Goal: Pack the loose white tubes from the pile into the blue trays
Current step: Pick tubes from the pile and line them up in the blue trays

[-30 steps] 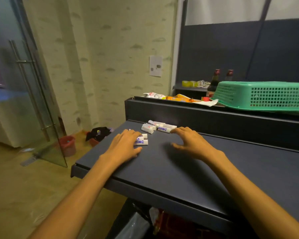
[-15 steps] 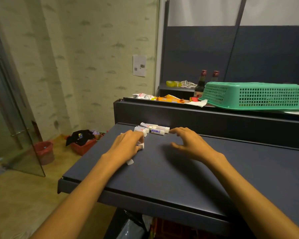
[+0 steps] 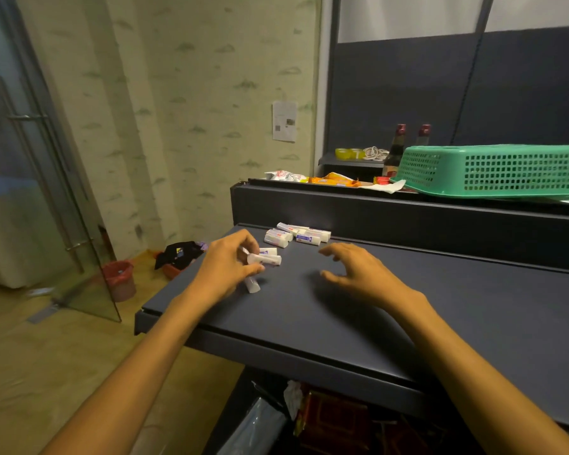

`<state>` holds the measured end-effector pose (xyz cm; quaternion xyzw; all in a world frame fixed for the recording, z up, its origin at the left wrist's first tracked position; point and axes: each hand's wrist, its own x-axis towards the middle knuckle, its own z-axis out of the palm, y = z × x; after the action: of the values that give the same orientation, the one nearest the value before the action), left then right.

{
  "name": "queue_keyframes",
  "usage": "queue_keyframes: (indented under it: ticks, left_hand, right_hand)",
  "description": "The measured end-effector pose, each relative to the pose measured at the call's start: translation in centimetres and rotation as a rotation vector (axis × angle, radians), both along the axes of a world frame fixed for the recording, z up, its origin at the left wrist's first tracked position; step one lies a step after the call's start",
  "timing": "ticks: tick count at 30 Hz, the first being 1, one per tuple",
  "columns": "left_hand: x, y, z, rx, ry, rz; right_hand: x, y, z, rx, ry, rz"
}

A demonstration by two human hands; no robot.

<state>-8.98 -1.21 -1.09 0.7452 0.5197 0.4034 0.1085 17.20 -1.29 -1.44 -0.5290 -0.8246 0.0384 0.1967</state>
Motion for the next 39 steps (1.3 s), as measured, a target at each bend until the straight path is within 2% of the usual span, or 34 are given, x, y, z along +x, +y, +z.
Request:
queue_keyframes:
  ticks: [5,13,18,23,32,39]
  left_hand:
    - [-2.7,0.1,0.2,-0.024,0.126,-0.032]
    - [-7.1,0.5,0.4,0.142,0.186,-0.084]
    - [-10.0,1.3,0.1,0.187,0.212,-0.128]
    - [-11.6,1.9,-0.7,0.226,0.210,-0.211]
    - [-11.8,4.0,-1.7,0.238,0.178,-0.312]
    - [-10.5,5.0,-2.0,0.242,0.157,-0.339]
  right_hand:
    - [-2.3,-0.5,0.2,-0.001,0.010,0.043]
    - [-8.2,-1.0,-0.1,0.000,0.009,0.060]
    - [-12.4,-0.8,-0.7,-0.004,0.026,-0.040]
    - [-14.4,-0.3,-2.1,0.002,-0.110,-0.170]
    - [-13.8,-0.5,-2.3,-0.036,0.180,-0.279]
    - [-12.3,-1.4,-1.4,-0.092,0.560,-0.259]
